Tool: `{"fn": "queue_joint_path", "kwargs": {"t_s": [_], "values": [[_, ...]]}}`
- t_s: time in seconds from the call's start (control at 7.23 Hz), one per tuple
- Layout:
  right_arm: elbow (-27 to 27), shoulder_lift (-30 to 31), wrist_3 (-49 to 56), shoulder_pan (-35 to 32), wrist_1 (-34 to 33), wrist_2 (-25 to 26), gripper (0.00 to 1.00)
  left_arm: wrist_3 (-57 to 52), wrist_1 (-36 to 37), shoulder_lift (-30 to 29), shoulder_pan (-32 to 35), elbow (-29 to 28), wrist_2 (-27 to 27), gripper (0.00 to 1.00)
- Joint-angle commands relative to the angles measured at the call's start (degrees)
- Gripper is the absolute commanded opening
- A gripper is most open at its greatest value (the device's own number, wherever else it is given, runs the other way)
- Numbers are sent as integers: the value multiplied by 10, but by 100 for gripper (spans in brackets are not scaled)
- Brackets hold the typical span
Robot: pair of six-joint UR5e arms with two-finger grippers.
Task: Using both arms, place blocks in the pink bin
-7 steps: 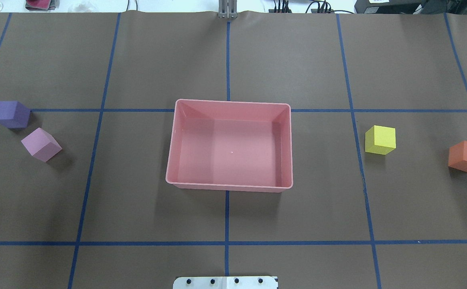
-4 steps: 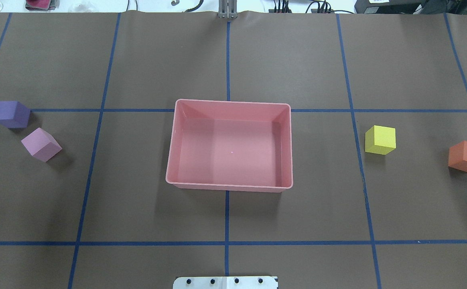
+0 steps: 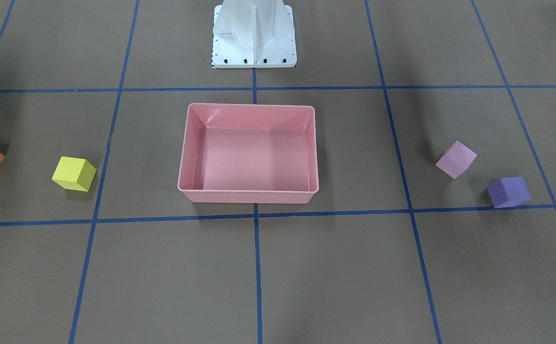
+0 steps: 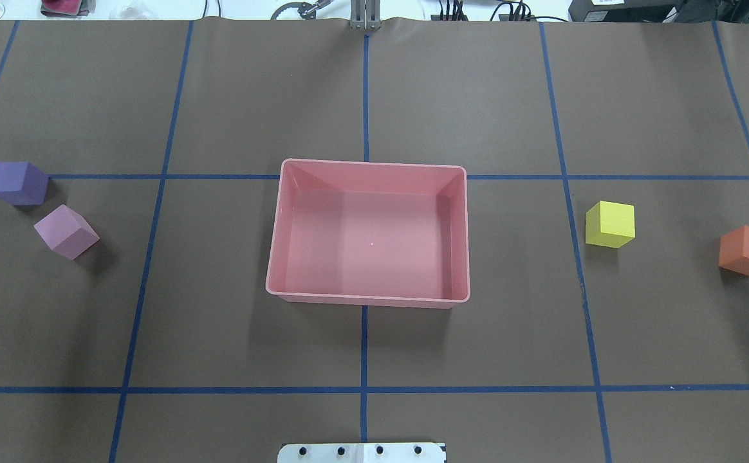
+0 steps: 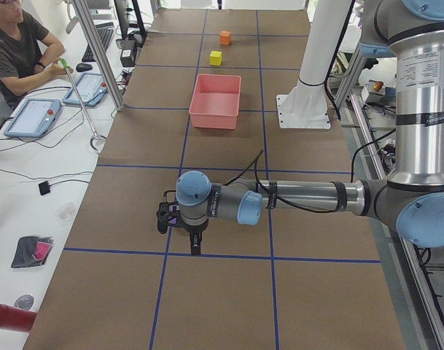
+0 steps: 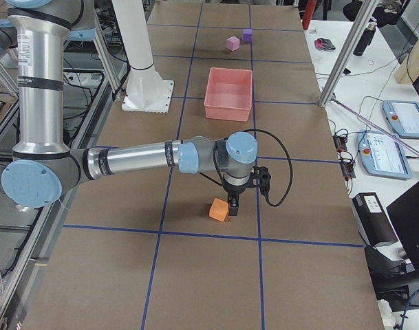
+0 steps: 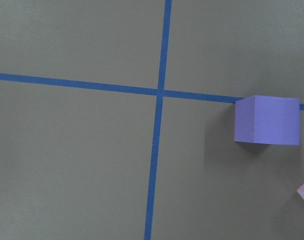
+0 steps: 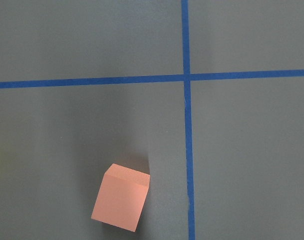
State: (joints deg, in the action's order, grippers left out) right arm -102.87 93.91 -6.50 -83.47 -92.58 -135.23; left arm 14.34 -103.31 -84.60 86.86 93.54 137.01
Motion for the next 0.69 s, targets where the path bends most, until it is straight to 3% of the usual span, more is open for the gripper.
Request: {"fn": "queue_joint_path", "kwargs": {"t_s": [0.0,0.41,0.55], "values": [[15,11,-31,36,60,-23,100,3,-147,0,-4,-76,-1,100],[27,17,-127,89,72,-9,99,7,-174,-1,-5,-84,5,100],[44,17,-168,100,105,0,99,5,-172,-3,-22,-86,14,99]]}}
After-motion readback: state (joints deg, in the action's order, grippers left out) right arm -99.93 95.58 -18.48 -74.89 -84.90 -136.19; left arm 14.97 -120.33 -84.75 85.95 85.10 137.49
